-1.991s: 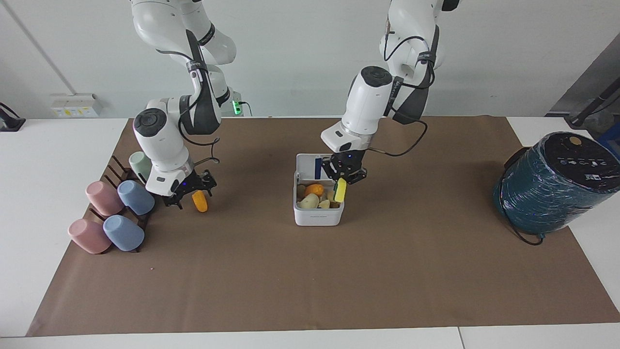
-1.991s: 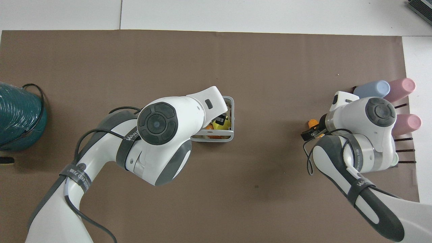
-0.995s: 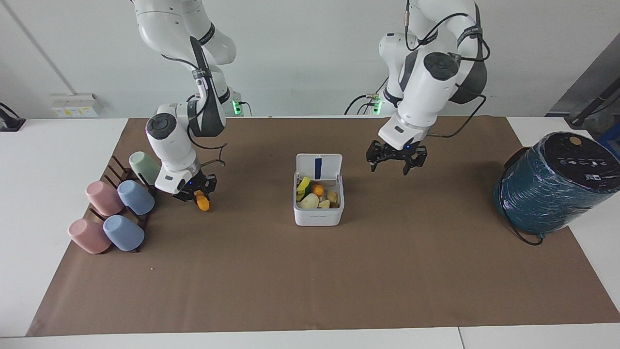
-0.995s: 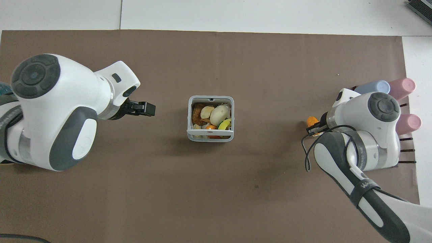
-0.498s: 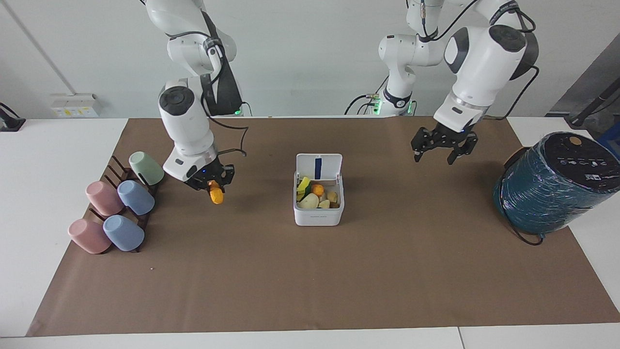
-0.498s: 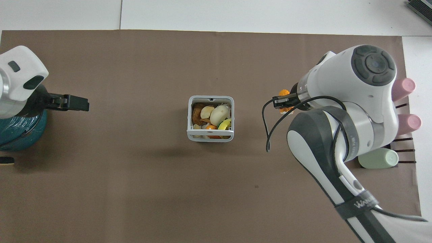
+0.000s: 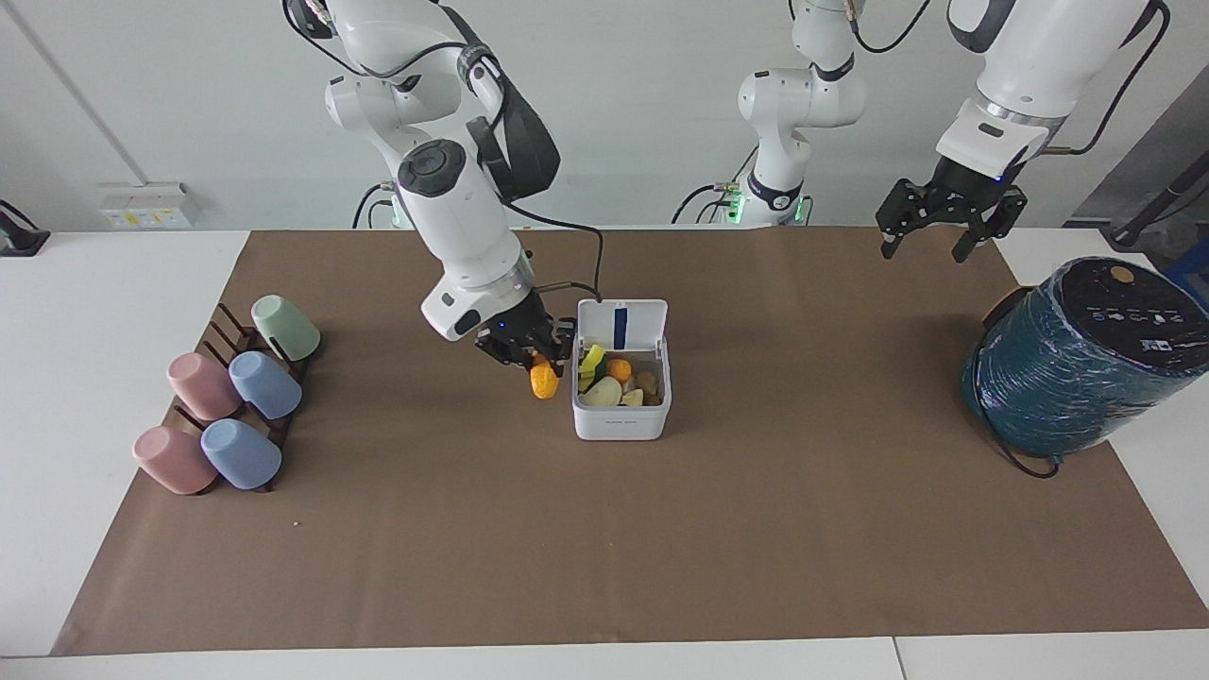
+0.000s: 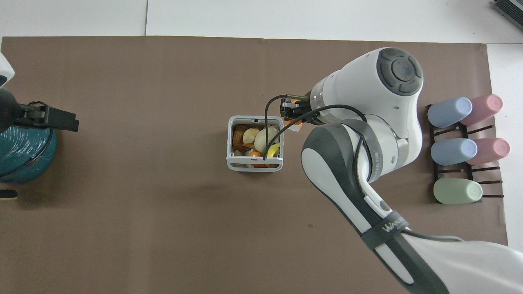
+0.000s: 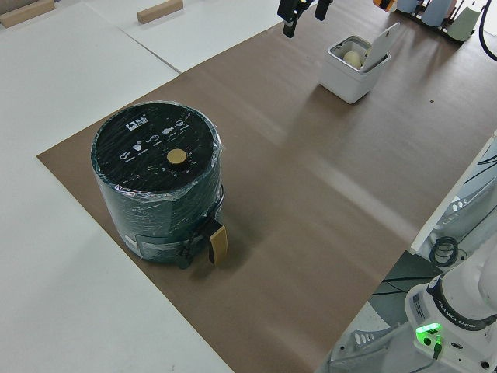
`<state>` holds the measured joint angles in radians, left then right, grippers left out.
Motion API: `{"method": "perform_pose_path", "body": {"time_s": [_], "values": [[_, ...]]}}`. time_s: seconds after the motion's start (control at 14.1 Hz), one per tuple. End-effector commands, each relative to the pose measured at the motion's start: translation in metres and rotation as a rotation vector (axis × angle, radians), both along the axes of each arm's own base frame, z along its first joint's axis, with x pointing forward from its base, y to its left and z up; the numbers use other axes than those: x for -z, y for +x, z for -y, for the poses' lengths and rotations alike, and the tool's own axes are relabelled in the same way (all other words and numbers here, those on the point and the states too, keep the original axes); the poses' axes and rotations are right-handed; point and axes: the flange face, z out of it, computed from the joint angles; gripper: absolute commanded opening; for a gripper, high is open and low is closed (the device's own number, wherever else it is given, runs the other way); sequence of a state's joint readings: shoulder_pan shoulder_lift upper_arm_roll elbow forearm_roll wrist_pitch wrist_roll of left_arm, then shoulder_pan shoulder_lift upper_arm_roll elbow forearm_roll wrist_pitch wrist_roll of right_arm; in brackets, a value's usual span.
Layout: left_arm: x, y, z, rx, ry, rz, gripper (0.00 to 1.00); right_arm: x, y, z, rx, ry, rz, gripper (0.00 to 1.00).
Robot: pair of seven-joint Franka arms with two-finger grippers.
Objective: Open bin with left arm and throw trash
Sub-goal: 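Carry the orange carrot over the open bin with the right gripper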
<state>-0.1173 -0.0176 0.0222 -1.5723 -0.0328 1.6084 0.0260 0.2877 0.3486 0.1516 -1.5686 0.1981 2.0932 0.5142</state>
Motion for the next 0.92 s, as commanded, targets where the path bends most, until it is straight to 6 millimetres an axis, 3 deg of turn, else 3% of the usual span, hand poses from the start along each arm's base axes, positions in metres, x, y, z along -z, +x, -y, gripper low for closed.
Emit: {"method": "perform_pose_path", "body": {"time_s": [0.0, 0.14, 0.36, 0.85], "values": [[-0.010, 0.005, -0.003, 0.014, 0.018, -0.012, 1.00, 0.005, 0.005, -0.034, 0.048, 0.056, 0.005, 0.00], [-0.008, 0.001, -0.003, 0.016, 0.014, -0.020, 1.00, 0.011, -0.005, -0.058, 0.033, 0.066, 0.005, 0.00], [-0.004, -0.002, -0.004, 0.024, 0.016, -0.032, 1.00, 0.018, -0.015, -0.075, 0.030, 0.061, -0.013, 0.00], [0.009, -0.011, -0.005, 0.038, 0.018, -0.062, 1.00, 0.046, -0.028, -0.089, 0.005, 0.037, -0.057, 0.00]]}}
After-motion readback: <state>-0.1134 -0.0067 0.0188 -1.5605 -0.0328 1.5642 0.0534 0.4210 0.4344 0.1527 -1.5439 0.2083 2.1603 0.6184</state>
